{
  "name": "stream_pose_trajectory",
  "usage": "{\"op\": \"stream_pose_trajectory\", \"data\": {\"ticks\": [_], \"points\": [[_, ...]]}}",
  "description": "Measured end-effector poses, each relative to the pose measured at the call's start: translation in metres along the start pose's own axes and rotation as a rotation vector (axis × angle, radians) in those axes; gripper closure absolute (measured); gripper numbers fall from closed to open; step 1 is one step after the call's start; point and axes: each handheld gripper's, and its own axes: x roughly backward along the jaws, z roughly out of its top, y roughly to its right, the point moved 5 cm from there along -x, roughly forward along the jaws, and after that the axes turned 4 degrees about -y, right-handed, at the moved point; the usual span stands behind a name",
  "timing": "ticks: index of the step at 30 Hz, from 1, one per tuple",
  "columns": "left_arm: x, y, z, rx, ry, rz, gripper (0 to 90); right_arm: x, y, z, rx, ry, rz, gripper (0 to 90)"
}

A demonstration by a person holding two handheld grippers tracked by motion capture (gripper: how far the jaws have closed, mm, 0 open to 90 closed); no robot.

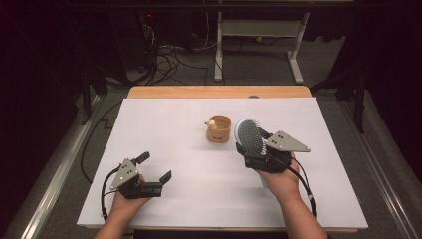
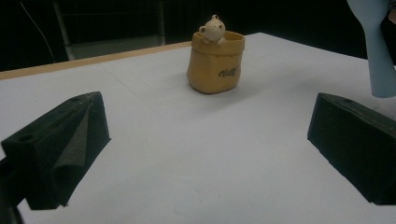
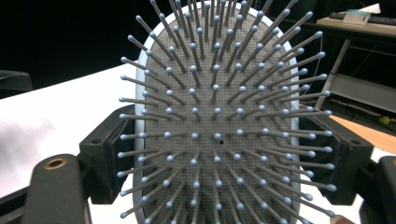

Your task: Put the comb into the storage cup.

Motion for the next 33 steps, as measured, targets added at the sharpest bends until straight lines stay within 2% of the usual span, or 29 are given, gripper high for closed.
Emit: {"op": "stream_pose_trajectory", "data": {"ticks": [12, 20, 29, 33], "points": [[0.001, 0.001, 0.0, -0.001, 0.003, -0.005, 0.0, -0.001, 0.002, 0.004, -0.009, 0.036, -0.01, 20.6], [0.002, -0.001, 0.002, 0.002, 0.006, 0.0, 0.0, -0.005, 0.002, 0.006, -0.014, 0.034, -0.017, 20.7], [0.002, -0.003, 0.003, 0.004, 0.004, 0.007, 0.0, -0.011, 0.001, 0.012, 0.004, 0.05, -0.029, 20.6], [0.001, -0.002, 0.001, 0.003, 0.001, 0.006, 0.0, -0.012, 0.003, 0.014, -0.01, 0.056, -0.031, 20.7]]}}
